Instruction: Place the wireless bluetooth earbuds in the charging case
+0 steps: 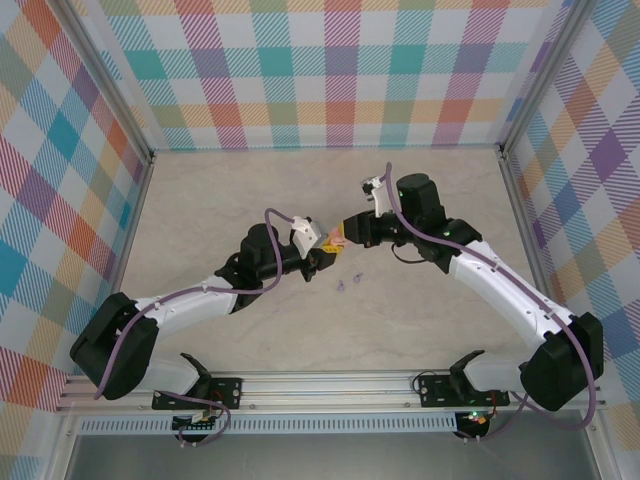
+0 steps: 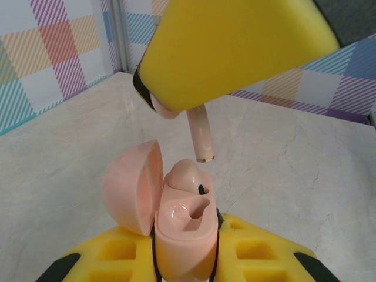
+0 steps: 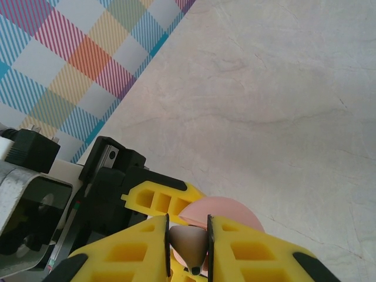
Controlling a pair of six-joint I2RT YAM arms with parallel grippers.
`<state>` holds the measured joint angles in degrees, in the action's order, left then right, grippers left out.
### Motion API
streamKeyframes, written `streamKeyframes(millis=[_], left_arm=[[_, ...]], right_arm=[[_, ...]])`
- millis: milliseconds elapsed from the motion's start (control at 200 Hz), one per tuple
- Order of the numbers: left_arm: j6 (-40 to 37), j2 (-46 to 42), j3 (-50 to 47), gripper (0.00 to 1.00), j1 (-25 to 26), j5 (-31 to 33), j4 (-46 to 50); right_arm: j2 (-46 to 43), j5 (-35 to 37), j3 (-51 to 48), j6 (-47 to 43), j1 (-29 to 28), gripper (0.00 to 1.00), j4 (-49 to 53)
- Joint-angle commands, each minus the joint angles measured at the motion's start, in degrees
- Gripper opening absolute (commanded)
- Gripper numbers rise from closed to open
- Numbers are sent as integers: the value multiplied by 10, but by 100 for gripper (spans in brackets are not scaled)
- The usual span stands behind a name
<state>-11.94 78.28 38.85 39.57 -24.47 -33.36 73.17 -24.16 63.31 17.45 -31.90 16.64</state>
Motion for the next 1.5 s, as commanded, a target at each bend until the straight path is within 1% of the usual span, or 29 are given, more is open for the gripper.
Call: streamKeyframes(millis=[0,855,1495], left_arm=[[14,2,24,16,-1,-17,-14],[42,13,43,16,-1,-21,1],[55,14,61,15,-2,-15,23]], right_arm=[[2,6,1,-14,-5,23,-14],[10,13,3,-18,-5,24,-9],[7,39,0,-34,-8,24,8]])
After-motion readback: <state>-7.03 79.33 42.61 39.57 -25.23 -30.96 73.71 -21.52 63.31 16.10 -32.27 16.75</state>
